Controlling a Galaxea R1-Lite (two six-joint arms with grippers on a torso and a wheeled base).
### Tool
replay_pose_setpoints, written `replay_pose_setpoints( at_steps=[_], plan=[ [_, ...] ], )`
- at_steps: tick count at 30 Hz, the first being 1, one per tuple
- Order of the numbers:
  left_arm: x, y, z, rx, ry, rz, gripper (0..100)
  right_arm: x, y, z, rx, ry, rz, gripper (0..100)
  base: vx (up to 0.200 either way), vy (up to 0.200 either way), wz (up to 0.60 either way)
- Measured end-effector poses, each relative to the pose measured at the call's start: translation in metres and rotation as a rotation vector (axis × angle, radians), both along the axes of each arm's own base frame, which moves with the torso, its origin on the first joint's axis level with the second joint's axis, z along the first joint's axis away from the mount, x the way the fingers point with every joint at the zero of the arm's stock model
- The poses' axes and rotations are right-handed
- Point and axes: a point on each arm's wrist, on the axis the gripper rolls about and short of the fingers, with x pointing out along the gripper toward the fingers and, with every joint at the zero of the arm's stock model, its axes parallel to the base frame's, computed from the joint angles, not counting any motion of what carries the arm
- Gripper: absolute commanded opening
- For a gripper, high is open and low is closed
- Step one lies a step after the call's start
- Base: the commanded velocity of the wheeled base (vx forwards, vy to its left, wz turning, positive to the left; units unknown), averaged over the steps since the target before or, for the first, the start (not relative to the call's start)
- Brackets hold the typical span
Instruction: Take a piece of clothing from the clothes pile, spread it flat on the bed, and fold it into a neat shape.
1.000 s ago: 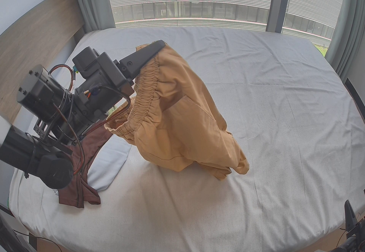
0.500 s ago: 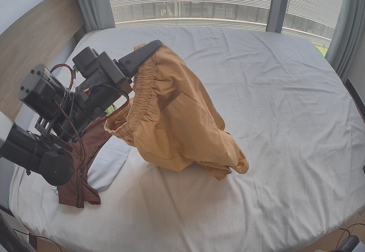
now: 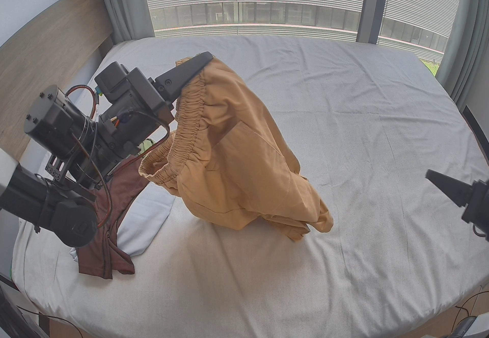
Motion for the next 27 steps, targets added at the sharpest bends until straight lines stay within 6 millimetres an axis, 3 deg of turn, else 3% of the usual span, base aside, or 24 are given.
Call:
replay_pose_setpoints(
  at_steps=[8, 14, 27],
  plan=[
    [0.002, 0.003, 0.0, 0.001, 0.001, 0.011, 0, 0.068, 0.018, -0.012, 0.073, 0.078, -0.001, 100, 0.0, 0.0, 0.0],
    [0.004, 0.006, -0.001, 0.003, 0.004, 0.019, 0, 0.108, 0.025, -0.036, 0.177, 0.18, 0.012, 100, 0.0, 0.0, 0.0],
    [0.005, 0.007, -0.003, 0.006, 0.01, 0.025, 0, 0.154, 0.033, -0.095, 0.353, 0.377, 0.016, 100, 0.0, 0.0, 0.0]
  ],
)
